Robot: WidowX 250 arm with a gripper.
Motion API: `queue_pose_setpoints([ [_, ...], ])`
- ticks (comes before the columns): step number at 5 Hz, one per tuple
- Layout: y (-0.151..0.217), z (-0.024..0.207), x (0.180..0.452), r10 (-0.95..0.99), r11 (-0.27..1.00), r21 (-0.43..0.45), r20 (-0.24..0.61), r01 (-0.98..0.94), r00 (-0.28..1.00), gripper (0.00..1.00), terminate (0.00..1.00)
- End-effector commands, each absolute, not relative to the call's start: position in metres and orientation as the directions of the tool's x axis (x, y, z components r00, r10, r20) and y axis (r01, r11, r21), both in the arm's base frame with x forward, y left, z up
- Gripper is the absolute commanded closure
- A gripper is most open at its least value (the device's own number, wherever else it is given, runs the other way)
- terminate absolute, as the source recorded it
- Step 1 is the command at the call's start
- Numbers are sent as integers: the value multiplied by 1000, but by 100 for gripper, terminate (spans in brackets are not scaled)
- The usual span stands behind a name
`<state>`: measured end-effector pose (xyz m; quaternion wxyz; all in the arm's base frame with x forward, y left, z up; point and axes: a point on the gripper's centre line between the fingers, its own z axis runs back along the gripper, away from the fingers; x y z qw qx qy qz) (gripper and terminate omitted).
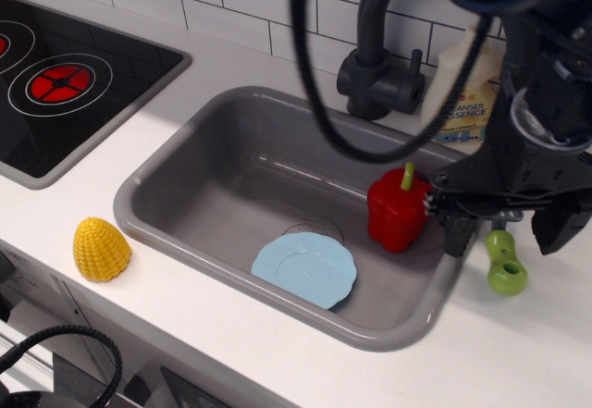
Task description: Put spatula on plate sink
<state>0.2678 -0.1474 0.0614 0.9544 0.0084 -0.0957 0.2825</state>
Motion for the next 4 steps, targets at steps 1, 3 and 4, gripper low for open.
queue_pose_setpoints([
  [1,-152,57,279,552,832,-73,211,-550,807,0,0],
  [3,-157,46,283,564,824,-75,198,-562,801,100,0],
  [4,-155,46,281,555,830,-73,204,-553,806,100,0],
])
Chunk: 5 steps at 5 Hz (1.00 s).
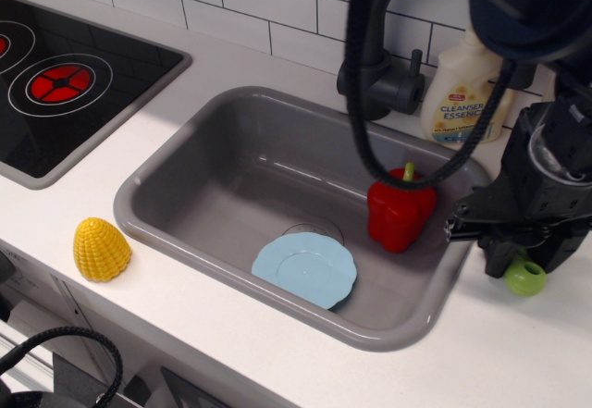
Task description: Put spatula on plate sink
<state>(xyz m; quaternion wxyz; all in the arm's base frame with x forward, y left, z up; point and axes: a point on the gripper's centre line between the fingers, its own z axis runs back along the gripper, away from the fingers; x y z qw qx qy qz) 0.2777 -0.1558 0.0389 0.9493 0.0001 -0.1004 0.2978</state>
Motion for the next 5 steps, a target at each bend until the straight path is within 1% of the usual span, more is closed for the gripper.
queue_pose_setpoints([
  [1,-151,55,280,538,842,-94,213,-531,816,100,0],
  [2,-136,82,274,549,836,-130,207,-533,810,100,0],
  [3,-112,89,264,537,844,-145,227,-517,813,100,0],
  [4,-78,90,254,537,843,-143,223,-518,813,100,0],
  [5,-53,78,250,564,825,-113,208,-553,799,100,0],
])
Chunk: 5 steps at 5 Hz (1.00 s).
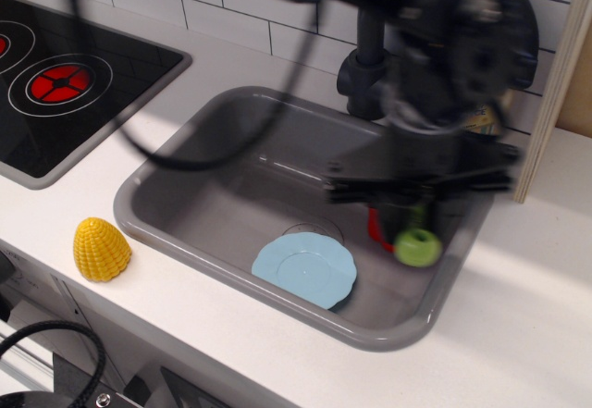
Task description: Put spatula on plate sink
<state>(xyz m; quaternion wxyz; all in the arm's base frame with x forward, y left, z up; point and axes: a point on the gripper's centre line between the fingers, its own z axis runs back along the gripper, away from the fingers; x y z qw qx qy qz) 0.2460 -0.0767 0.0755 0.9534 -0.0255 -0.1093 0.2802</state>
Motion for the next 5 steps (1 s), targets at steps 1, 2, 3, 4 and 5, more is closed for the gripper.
queue_pose_setpoints([
  [1,-35,68,247,596,802,-93,202,-591,777,100,0],
  [2,-23,50,248,617,784,-71,202,-617,761,100,0],
  [3,-16,39,239,637,767,-71,211,-638,742,100,0],
  [4,-14,29,233,685,724,-80,196,-685,702,100,0],
  [5,-11,20,233,728,680,-83,194,-728,658,0,0],
])
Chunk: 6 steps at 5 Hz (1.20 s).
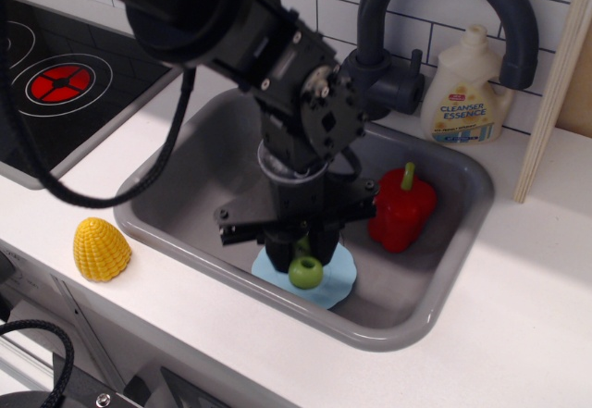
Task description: Put spatula on plate sink
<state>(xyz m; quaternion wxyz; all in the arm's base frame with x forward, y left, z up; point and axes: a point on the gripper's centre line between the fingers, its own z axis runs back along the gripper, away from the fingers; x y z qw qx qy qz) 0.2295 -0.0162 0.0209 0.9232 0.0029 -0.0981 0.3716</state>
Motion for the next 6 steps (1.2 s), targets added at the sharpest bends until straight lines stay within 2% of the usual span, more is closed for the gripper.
queue_pose_setpoints([
  [1,-11,11,246,748,658,-72,180,-750,639,100,0],
  [2,-10,8,243,737,668,-76,200,-740,645,100,0],
  [3,-11,10,243,733,672,-72,202,-737,649,0,0],
  [5,-6,38,248,737,672,-117,198,-731,646,0,0],
  [6,-7,64,251,701,710,-132,218,-691,679,0,0],
])
